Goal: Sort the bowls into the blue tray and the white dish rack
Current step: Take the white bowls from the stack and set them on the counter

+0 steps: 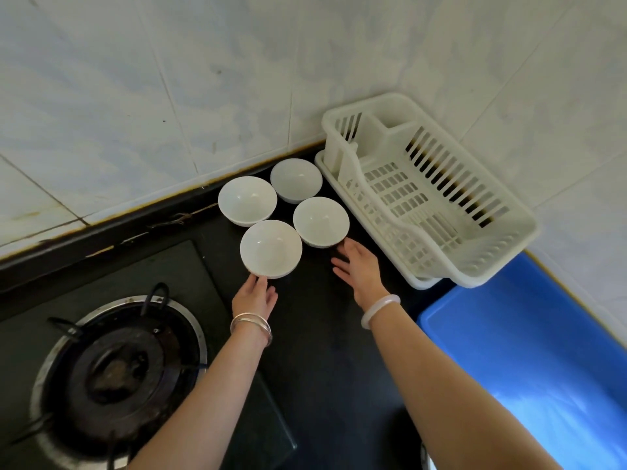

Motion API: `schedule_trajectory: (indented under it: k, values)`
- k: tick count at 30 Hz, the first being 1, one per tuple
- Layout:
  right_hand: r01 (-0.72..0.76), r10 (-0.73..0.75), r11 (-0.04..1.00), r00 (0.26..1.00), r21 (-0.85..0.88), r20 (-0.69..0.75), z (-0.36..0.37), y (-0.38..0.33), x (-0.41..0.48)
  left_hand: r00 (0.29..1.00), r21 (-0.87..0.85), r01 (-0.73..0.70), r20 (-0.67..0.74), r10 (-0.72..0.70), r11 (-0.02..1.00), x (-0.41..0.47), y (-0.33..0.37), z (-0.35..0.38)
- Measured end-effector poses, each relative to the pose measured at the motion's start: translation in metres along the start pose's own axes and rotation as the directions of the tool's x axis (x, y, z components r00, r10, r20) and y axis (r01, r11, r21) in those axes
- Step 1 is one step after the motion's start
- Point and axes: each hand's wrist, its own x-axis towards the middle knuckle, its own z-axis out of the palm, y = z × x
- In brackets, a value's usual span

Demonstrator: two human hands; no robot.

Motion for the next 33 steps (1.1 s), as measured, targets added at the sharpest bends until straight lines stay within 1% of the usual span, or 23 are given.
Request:
schedule_trajectory:
  k: [2,6,9,12,14,16,18,21,24,26,29,33]
  values:
    - [0.037,-0.037,0.998,0.999,-0.058,0.003,-0.013,0.0,-0.012,0.999,0.093,-0.023,0.035,0.019,0.995,-0.01,-0.011,-0.002]
    - [0.107,-0.11,0.976,0.994,-0.191,-0.004,-0.055,0.009,-0.046,0.981,0.307,-0.112,0.184,0.056,0.945,-0.038,-0.043,-0.008]
    - [0.161,-0.183,0.937,0.982,-0.311,-0.041,-0.098,0.023,-0.08,0.944,0.443,-0.193,0.328,0.042,0.875,-0.062,-0.069,-0.009]
    - [0.194,-0.267,0.891,0.955,-0.411,-0.129,-0.143,0.042,-0.117,0.887,0.558,-0.311,0.462,0.023,0.769,-0.088,-0.097,-0.009]
    - [0.164,-0.303,0.843,0.932,-0.512,-0.2,-0.173,0.057,-0.141,0.848,0.628,-0.403,0.53,0.014,0.666,-0.106,-0.116,-0.007]
    - [0.095,-0.311,0.784,0.915,-0.613,-0.256,-0.202,0.075,-0.164,0.816,0.687,-0.485,0.578,-0.003,0.54,-0.124,-0.135,-0.005]
    - [0.015,-0.316,0.721,0.897,-0.693,-0.31,-0.227,0.093,-0.184,0.784,0.713,-0.544,0.619,-0.033,0.442,-0.142,-0.153,-0.005]
    - [-0.09,-0.314,0.626,0.88,-0.775,-0.356,-0.252,0.118,-0.205,0.75,0.729,-0.598,0.656,-0.088,0.334,-0.161,-0.175,-0.005]
    - [-0.169,-0.268,0.587,0.882,-0.792,-0.387,-0.263,0.134,-0.217,0.744,0.747,-0.618,0.656,-0.125,0.245,-0.171,-0.19,-0.006]
    - [-0.182,-0.256,0.618,0.874,-0.765,-0.414,-0.264,0.14,-0.22,0.745,0.754,-0.621,0.653,-0.135,0.215,-0.175,-0.196,-0.008]
    - [-0.188,-0.262,0.647,0.855,-0.739,-0.447,-0.261,0.141,-0.221,0.752,0.756,-0.613,0.647,-0.124,0.229,-0.176,-0.201,-0.011]
    - [-0.194,-0.265,0.669,0.84,-0.717,-0.474,-0.259,0.139,-0.219,0.769,0.767,-0.553,0.621,-0.155,0.327,-0.172,-0.205,-0.013]
